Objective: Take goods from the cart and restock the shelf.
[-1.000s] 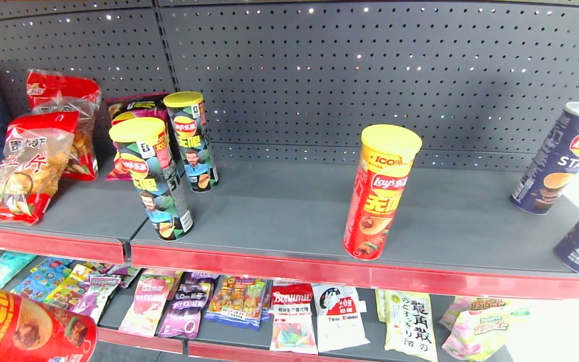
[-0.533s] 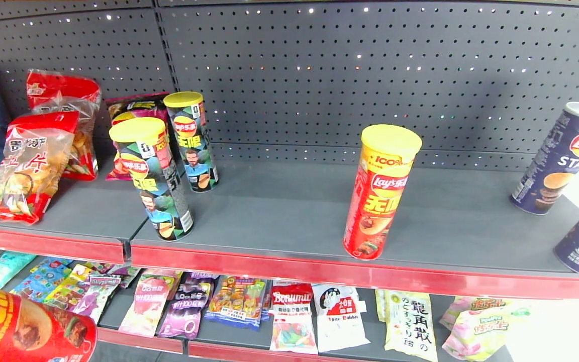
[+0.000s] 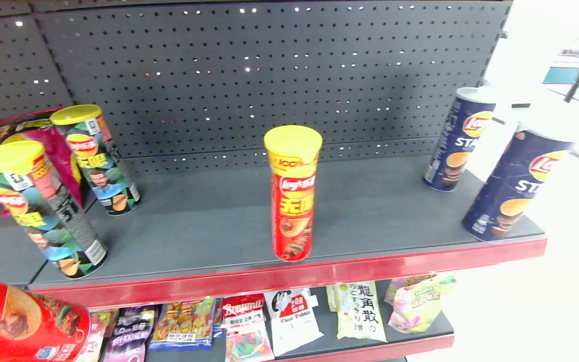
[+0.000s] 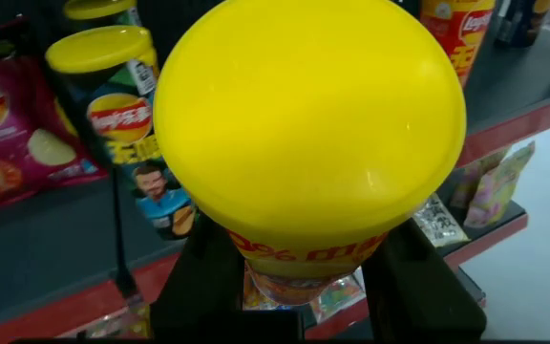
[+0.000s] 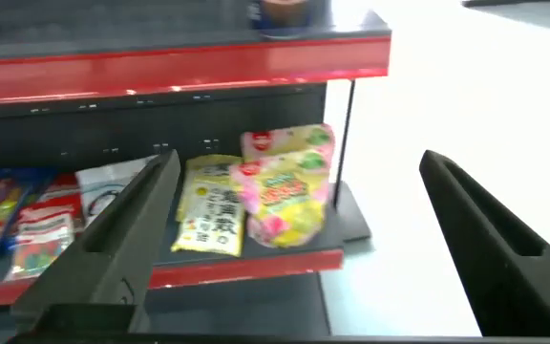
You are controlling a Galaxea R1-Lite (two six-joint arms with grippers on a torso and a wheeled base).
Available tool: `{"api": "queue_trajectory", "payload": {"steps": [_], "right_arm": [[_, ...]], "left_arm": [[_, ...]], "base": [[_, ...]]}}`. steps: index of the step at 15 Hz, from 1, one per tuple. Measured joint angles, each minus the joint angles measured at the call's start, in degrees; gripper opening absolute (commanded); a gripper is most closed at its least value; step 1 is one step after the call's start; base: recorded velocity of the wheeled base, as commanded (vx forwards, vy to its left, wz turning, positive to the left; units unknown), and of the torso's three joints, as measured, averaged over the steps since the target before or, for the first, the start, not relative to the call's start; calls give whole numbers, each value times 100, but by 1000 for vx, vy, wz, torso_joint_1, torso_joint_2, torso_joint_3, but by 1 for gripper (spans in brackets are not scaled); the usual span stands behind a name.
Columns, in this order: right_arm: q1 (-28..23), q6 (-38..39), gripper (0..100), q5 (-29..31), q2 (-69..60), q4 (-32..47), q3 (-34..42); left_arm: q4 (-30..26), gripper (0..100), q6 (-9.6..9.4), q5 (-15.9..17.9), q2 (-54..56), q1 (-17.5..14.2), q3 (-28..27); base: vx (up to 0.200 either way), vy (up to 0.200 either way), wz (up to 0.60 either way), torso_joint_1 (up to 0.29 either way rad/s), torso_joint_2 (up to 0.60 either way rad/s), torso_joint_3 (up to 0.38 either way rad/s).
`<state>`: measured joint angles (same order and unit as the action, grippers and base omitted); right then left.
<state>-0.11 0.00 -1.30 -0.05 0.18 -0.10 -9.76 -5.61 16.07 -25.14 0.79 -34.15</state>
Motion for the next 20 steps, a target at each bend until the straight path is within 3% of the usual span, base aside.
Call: {"api": "queue_trajectory", "payload": {"steps": [8,11,17,20], "right_arm": [[4,11,100,0,0,0,7],[6,10,100,0,0,0,7],[0,10,100,0,0,0,0],[4,10,100,0,0,0,5]], "left_arm": [[17,0,6,-193,-210,-13,-195],[101,0,6,-110,-669,-6,-397],[1868,0,22,152,-2839,141,-725],[2166,0,290,161,-3884,505,-1329]], "base": [[0,0,0,0,0,0],[0,0,0,0,0,0],[0,0,0,0,0,0],[0,0,0,0,0,0]]}}
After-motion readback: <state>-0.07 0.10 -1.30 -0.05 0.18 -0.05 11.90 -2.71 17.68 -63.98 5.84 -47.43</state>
